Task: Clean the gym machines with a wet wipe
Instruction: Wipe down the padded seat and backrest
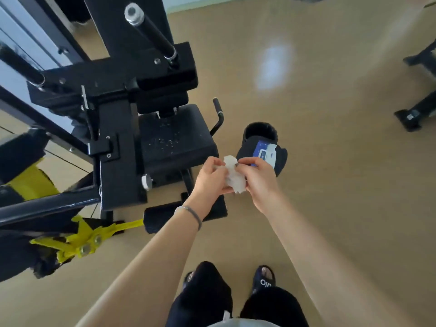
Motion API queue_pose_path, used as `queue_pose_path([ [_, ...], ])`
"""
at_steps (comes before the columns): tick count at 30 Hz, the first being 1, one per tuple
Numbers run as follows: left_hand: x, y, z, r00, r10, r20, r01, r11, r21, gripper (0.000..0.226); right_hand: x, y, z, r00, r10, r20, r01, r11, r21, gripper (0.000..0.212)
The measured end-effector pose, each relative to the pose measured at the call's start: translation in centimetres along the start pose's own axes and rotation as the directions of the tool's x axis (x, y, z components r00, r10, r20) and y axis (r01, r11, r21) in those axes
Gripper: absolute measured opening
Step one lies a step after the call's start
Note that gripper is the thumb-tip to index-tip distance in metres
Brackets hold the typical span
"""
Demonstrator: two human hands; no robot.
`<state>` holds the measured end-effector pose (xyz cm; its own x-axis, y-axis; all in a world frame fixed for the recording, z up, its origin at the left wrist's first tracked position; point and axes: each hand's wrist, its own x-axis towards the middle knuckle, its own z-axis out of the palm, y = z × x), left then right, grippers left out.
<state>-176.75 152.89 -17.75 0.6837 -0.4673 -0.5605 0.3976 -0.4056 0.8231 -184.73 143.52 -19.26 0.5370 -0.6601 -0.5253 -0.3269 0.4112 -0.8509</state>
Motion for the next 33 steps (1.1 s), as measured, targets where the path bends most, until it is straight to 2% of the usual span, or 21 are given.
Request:
queue_pose_path([
  [3, 0.8, 0.2, 1.4, 0.999, -0.036, -0.039, 0.031, 0.991, -0.133, 0.021, 2.2, -1.3, -0.6, 0.997, 0.027, 0.069, -0.022, 0.997, -0.069, 0.011],
  [8, 5.8, 0.7, 1.5, 0.967, -0.03, -0.251, 0.031, 1.0, 0.001, 0.024, 6.7, -3.1, 0.9, 0.98, 0.089, 0.177, -0.074, 0.993, -0.088, 0.019],
  [12, 10.9, 0.2, 1.3, 0.963, -0.018, -0.27, 0.008, 0.999, -0.039, 0.028, 11.0, -3.7, 1.6, 0.95, 0.131, 0.282, -0.098, 0.987, -0.129, 0.03],
  [16, 15.5, -0.1, 1.6, 0.957, -0.031, -0.287, 0.011, 0.997, -0.072, 0.026, 15.9, -3.8, 2.1, 0.923, 0.16, 0.35, -0.077, 0.968, -0.238, 0.029],
  [20, 18.7, 0.1, 1.4, 0.905, -0.112, -0.41, 0.085, 0.993, -0.085, 0.021, 20.1, -4.3, 2.8, 0.919, 0.181, 0.351, -0.051, 0.935, -0.35, 0.025],
  [24, 21.9, 0.3, 0.7, 0.853, -0.169, -0.494, 0.116, 0.984, -0.138, 0.021, 24.8, -4.6, 3.3, 0.899, 0.173, 0.402, 0.044, 0.878, -0.477, 0.023],
  [28, 25.0, -0.6, 0.9, 0.792, -0.18, -0.584, 0.133, 0.983, -0.123, 0.024, 30.0, -4.5, 3.6, 0.846, 0.121, 0.519, 0.207, 0.823, -0.53, 0.034],
  [30, 26.5, -1.4, 1.2, 0.735, -0.182, -0.653, 0.14, 0.983, -0.116, 0.025, 32.5, -4.2, 3.7, 0.791, 0.103, 0.603, 0.296, 0.798, -0.525, 0.035],
  [33, 29.1, -2.9, 1.6, 0.632, -0.17, -0.756, 0.077, 0.985, -0.156, 0.026, 35.9, -3.0, 4.0, 0.661, 0.074, 0.747, 0.473, 0.731, -0.491, 0.039],
])
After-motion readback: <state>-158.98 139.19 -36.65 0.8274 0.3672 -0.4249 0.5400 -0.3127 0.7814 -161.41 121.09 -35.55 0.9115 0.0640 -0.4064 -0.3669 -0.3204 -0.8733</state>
